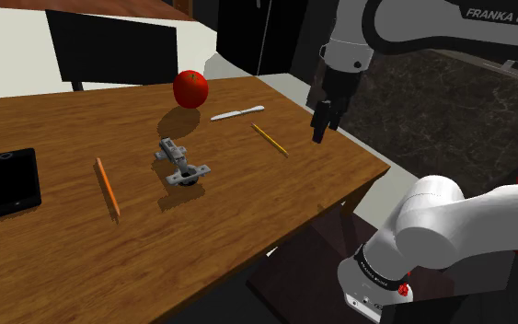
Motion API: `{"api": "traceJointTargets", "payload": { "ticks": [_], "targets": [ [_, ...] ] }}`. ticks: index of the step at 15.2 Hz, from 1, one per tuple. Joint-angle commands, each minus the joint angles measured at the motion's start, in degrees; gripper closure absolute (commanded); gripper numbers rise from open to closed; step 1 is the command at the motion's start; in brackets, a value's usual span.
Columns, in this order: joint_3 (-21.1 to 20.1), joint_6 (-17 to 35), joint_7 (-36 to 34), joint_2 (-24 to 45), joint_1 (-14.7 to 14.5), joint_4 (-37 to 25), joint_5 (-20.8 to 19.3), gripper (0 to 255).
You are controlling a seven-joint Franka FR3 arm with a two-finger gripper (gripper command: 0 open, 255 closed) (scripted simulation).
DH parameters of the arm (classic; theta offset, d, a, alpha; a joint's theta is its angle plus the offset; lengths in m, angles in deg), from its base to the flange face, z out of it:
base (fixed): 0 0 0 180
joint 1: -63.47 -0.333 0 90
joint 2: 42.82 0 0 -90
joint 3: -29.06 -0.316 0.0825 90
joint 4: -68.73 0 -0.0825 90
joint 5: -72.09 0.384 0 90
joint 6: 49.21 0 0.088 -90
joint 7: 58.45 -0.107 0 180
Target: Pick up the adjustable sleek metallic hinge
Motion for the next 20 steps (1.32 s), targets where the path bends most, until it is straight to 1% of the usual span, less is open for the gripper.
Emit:
{"api": "traceJointTargets", "payload": {
  "ticks": [1, 6, 11, 16, 20],
  "targets": [
    [0.0, 0.0, 0.0, 0.0, 0.0, 0.0, 0.0, 0],
    [-5.3, 5.6, -6.8, 7.1, -1.5, -2.6, 3.4, 0],
    [-10.4, 10.6, -13.4, 15.4, -2.3, -7.1, 5.1, 0],
    [-15.0, 14.7, -20.3, 24.8, -2.7, -13.4, 4.8, 0],
    [-18.3, 17.0, -26.2, 32.9, -3.0, -19.8, 3.0, 0]
  ]
}}
